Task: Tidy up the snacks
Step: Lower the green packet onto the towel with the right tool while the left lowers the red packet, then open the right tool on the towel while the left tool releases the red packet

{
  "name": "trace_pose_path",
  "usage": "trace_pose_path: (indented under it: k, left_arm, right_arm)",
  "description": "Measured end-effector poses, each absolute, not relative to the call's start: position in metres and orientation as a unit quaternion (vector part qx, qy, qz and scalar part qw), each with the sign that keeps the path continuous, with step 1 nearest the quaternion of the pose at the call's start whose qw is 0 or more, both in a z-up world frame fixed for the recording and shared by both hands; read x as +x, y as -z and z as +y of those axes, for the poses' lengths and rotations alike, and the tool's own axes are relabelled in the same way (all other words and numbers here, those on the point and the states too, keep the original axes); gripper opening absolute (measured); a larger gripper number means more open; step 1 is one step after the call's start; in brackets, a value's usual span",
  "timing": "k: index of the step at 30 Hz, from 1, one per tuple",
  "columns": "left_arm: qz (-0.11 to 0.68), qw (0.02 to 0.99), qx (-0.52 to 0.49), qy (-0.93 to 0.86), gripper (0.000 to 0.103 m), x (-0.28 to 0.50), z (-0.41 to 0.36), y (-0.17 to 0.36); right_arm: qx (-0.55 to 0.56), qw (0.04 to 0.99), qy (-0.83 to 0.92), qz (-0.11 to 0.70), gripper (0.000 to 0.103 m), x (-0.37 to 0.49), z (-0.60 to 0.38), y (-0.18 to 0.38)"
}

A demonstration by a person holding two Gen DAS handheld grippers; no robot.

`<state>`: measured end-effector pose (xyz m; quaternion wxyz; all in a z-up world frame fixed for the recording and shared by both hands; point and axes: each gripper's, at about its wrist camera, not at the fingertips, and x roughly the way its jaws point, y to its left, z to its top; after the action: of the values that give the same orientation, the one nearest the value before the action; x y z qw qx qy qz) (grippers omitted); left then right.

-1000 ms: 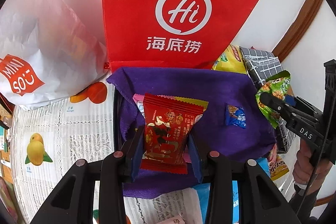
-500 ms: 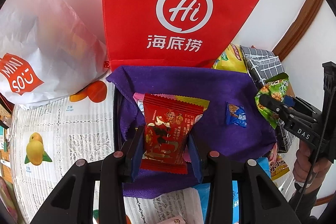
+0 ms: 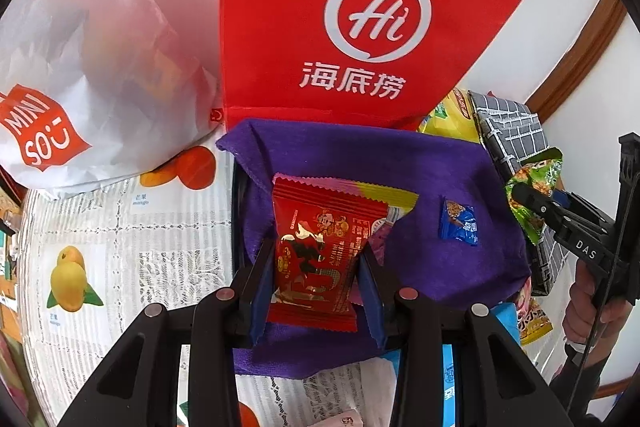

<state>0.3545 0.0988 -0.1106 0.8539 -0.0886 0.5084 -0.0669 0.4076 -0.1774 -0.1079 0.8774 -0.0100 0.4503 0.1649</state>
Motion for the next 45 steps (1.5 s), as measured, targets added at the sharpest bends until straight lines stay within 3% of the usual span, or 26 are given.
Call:
trace_pose_path:
  k: [39, 45]
  left_arm:
    - [0.552, 0.826, -0.071, 0.088, 0.037, 0.363, 0.066, 0.142]
    - [0.554, 0.825, -0.068, 0.087, 0.037, 0.364, 0.066, 0.142]
  right_arm:
    - [-0.066, 0.833, -0.187, 0.516, 0.051, 0.407, -0.128, 0.155]
    - [-0.066, 0.836, -0.180, 0.515, 0.057, 0.408, -0.130, 0.152]
